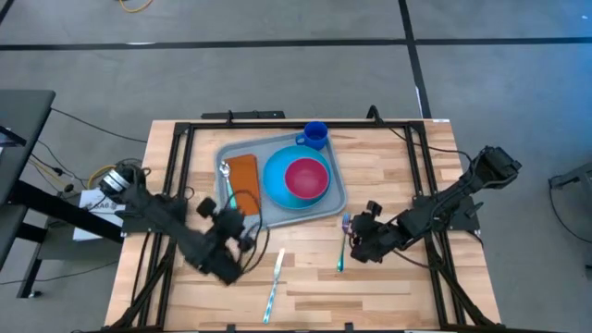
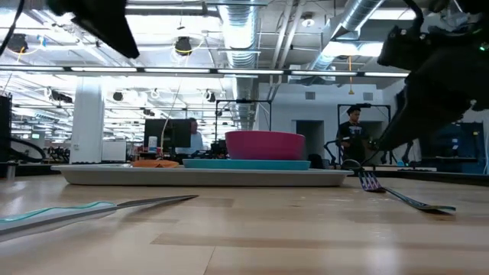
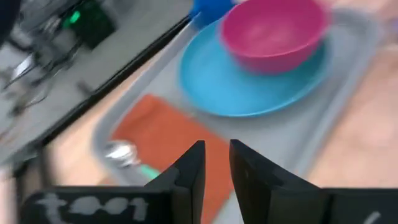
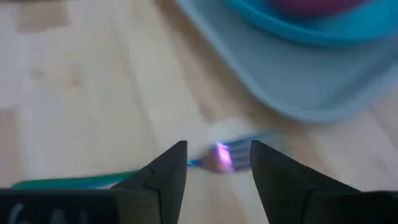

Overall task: Set up tray
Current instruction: Put the purple fork on the brown napkin on the gray tray

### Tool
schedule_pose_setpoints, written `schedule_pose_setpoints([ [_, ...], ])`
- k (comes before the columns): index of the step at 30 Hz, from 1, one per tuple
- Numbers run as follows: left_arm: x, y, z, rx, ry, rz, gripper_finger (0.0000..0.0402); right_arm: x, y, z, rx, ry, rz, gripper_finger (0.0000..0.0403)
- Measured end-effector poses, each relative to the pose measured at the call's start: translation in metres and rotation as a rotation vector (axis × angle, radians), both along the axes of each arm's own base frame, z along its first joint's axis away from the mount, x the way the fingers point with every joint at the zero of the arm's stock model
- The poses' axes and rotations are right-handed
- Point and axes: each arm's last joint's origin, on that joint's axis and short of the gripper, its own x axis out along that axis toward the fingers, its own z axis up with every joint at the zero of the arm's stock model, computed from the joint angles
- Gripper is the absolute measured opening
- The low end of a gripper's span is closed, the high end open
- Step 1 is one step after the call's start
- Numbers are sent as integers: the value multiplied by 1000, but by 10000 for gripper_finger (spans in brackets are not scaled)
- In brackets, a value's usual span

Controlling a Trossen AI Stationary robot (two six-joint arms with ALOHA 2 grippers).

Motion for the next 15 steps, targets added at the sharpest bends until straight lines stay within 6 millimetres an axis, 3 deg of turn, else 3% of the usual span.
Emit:
schedule_pose_setpoints([
  [3, -9, -16, -22, 30, -108, -79, 64, -4, -3, -10, 17, 1, 34, 173],
  [8, -13, -24, -45, -12, -315, -79, 64, -13, -15, -24, 35, 28, -61, 172],
  [15, 3, -30, -53, -2, -399, -147, 64, -20, -37, -38, 7, 92, -112, 171],
])
